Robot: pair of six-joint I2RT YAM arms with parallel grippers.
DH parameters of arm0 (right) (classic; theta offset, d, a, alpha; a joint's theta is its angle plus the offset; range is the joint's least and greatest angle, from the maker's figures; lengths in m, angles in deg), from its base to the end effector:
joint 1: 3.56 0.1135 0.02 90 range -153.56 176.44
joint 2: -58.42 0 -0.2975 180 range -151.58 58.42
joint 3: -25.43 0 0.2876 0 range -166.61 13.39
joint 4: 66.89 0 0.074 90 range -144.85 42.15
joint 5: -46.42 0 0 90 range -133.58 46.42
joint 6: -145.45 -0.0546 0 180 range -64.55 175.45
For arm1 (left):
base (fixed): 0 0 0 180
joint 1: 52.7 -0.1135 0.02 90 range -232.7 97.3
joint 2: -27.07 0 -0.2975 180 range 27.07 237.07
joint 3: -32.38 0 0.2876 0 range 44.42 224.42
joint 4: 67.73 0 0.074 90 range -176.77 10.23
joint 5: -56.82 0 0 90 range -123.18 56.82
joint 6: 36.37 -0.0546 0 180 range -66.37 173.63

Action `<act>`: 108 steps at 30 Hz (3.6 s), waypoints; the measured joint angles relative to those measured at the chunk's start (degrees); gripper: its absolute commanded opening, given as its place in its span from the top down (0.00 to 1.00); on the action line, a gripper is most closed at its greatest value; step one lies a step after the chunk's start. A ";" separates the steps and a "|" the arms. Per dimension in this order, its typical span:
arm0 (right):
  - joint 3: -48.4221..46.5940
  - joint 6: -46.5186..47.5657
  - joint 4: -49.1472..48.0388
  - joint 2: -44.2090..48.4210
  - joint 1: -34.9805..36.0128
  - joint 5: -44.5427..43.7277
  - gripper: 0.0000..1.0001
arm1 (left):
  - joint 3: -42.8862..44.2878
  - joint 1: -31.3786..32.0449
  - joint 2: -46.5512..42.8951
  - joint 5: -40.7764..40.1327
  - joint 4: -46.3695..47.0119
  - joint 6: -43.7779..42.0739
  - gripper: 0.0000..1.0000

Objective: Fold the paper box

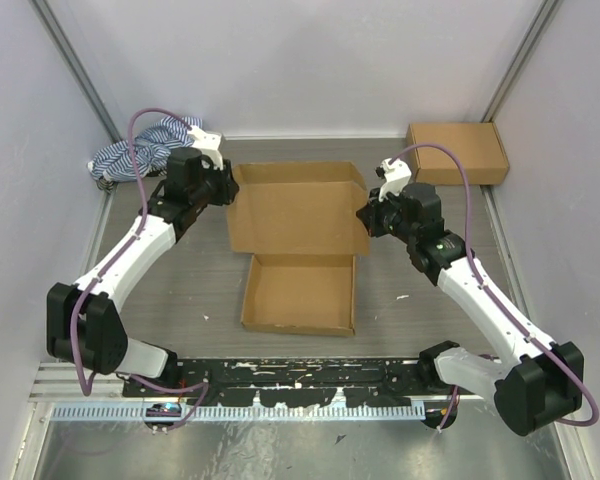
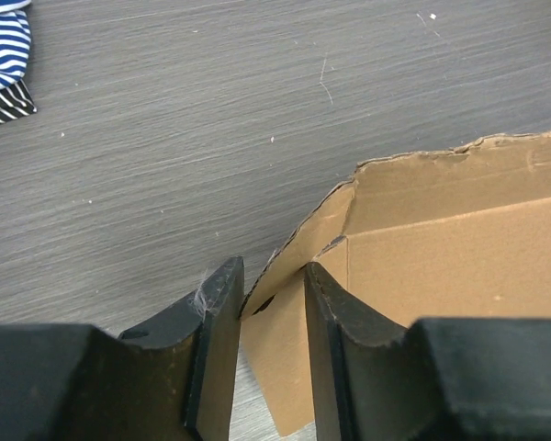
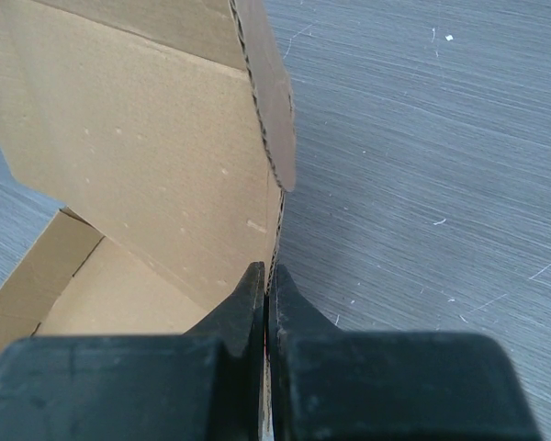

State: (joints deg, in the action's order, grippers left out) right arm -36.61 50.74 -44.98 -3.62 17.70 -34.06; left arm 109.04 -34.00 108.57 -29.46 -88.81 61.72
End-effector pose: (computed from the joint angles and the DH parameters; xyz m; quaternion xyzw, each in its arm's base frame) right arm 0.2639 0.1124 0.3286 -0.1648 0.8105 0.1924 0.5282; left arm 0.3571 -0.1246 0.3273 0.0955 0.8420 -0.1496 0.5094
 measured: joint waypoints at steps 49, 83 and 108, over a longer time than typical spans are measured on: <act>-1.36 -2.73 -0.33 -4.48 -0.02 -5.97 0.98 | 0.92 -0.20 0.15 16.06 -9.44 7.15 1.00; -21.05 0.57 15.69 -13.03 0.07 -12.98 0.54 | 5.25 1.51 -7.06 25.14 -5.14 -9.57 1.00; -28.59 4.81 18.01 -25.46 -8.39 -10.93 0.57 | 29.79 2.54 8.87 30.84 -32.04 -27.17 1.00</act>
State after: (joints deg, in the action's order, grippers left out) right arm -65.20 55.55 -26.97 -29.08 9.31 -44.99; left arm 138.83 -31.46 117.44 1.38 -120.85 34.56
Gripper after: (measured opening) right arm 0.422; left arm 0.013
